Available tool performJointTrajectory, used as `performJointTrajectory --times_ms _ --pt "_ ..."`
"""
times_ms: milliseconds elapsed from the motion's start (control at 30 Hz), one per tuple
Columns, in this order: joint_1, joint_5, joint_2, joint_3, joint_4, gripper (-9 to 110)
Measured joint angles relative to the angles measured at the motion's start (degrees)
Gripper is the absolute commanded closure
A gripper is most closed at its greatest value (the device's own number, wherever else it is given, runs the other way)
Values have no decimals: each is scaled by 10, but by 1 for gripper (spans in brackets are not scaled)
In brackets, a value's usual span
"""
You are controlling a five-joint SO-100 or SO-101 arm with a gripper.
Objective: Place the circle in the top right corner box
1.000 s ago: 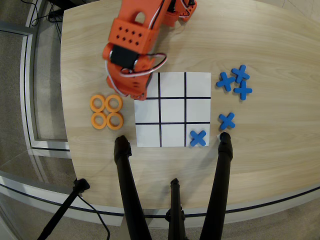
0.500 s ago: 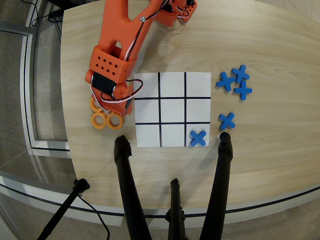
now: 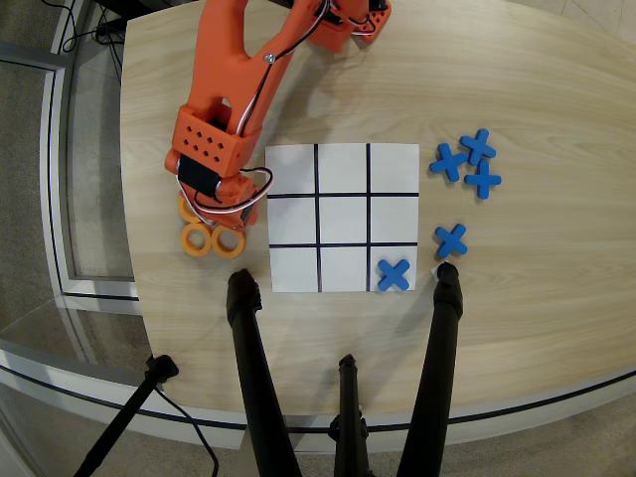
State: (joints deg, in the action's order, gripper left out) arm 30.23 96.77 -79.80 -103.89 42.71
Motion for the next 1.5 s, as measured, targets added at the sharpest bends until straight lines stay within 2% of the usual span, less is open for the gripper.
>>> performJointTrajectory --times_ms 967,1500 --pt "11 0 31 3 -14 86" --pt "25 4 -2 -76 -39 86"
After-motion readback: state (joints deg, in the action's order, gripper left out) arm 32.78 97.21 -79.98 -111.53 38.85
